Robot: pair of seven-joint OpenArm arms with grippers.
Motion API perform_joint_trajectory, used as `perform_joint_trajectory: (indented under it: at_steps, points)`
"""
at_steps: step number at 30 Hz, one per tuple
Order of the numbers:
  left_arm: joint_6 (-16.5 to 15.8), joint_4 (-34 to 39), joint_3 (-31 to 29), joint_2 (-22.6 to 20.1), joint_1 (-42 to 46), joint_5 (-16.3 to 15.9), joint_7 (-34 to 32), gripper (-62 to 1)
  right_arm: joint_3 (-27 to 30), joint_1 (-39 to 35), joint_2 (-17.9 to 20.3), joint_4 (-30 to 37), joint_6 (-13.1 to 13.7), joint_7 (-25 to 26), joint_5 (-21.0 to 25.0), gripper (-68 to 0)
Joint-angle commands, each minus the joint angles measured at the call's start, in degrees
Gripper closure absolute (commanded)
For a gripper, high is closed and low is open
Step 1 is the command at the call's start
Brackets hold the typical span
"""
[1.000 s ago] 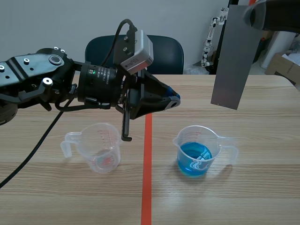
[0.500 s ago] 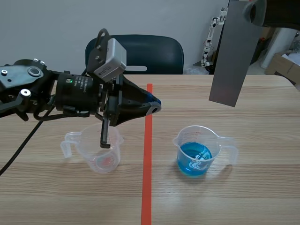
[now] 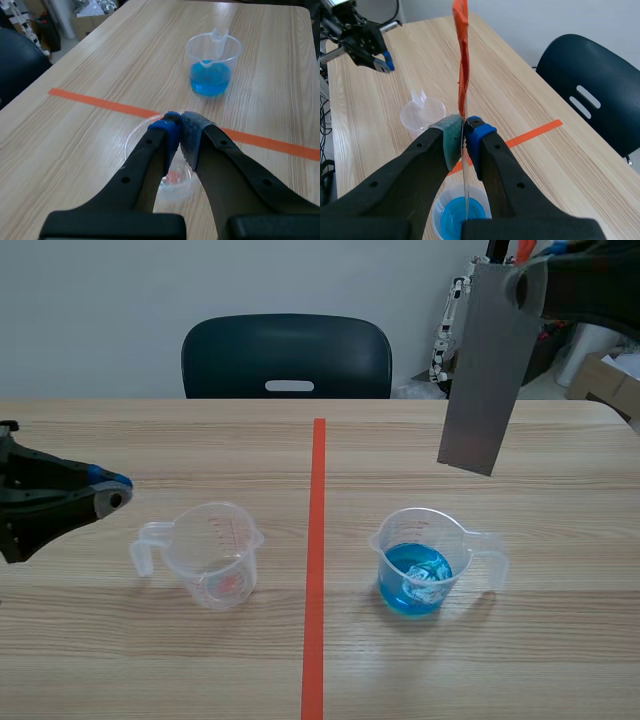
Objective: Do the redox reaction experiment. move the plate over the left beaker
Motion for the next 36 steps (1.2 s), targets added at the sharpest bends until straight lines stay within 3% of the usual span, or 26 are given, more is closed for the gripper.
perform_joint_trajectory:
  at_steps: [1,9,16,20,26,29,33,36]
  points:
    - [-0.1,1.2,-1.7,-1.1,3.5,-0.8,-2.8,-2.7,0.7,0.8,-0.5,0.3,0.7,0.6,0.2,-0.6]
    - [4.7,-0.7,-11.6,-3.1,22.3,-0.8,-13.5,-2.7,0.7,0.9,-4.0,0.3,0.7,-1.9,-0.3,-0.6]
    - [12.5,-7.9,-16.0,0.8,33.1,-0.8,-23.1,-2.7,0.7,1.6,-5.8,0.3,0.7,-2.3,-0.3,-0.6]
    - [14.9,-12.7,-16.1,4.2,35.6,-0.6,-27.8,-2.7,0.7,2.8,-7.7,0.4,0.7,-4.8,-0.3,-0.6]
    - [15.3,-18.4,-16.1,8.9,36.8,-0.3,-34.3,-2.7,0.7,3.1,-11.6,0.4,0.7,-6.8,-0.3,-0.6]
    - [15.5,-20.8,-16.1,11.4,36.8,-0.3,-35.8,-2.8,0.7,4.8,-14.5,0.4,0.7,-10.5,-0.3,-0.6]
    - [20.1,-22.1,-16.2,14.8,36.8,-0.2,-39.3,-3.0,0.7,6.9,-19.3,0.4,0.7,-16.1,-1.3,-0.6]
    - [20.9,-22.1,-17.6,17.4,36.8,1.7,-39.8,-3.2,0.7,7.9,-23.1,0.3,0.7,-18.9,-3.1,-0.6]
